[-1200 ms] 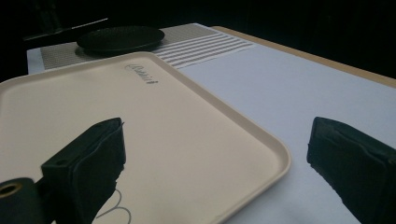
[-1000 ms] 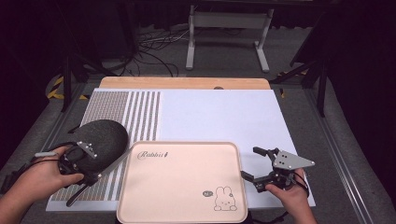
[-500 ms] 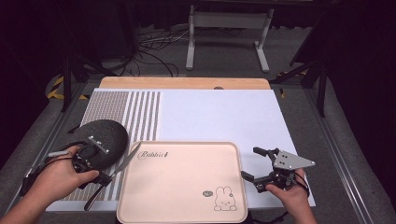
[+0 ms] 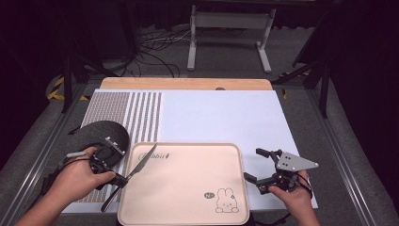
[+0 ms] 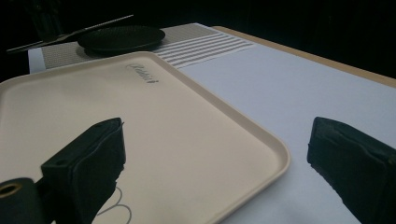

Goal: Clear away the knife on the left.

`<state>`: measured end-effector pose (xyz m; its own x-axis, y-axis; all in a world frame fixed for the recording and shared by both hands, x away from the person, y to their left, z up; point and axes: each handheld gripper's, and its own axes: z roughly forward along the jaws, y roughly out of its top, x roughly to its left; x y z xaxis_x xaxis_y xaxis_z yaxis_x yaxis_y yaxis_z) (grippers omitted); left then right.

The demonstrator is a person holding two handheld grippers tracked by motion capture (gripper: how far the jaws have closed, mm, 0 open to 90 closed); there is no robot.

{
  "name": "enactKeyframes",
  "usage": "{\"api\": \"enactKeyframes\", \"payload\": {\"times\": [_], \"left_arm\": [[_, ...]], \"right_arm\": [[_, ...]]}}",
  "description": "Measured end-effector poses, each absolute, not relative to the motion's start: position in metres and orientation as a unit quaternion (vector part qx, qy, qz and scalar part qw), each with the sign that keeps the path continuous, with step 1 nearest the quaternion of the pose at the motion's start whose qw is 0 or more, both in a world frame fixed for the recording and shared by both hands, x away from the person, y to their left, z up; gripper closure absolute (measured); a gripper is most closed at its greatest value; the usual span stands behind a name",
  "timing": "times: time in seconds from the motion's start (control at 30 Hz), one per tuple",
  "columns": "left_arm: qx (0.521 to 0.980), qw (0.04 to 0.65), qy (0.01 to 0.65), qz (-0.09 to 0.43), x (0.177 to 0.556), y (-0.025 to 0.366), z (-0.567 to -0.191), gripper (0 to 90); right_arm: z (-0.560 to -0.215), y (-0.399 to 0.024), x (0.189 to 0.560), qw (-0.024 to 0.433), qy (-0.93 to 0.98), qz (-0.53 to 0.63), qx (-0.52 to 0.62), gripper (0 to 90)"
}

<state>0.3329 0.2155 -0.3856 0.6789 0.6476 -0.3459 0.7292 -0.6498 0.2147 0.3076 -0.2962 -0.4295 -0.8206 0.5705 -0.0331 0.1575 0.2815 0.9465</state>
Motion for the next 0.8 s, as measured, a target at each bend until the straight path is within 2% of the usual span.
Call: {"api": "enactKeyframes", "payload": {"times": [0.8], "left_arm": [[0.903,0.186,0.358,-0.148,0.34,0.171,-0.407,80.2]], "right_arm": [[-0.43,-0.297,0.307,0.186,0.777,0.554,0.235,5.2]]}}
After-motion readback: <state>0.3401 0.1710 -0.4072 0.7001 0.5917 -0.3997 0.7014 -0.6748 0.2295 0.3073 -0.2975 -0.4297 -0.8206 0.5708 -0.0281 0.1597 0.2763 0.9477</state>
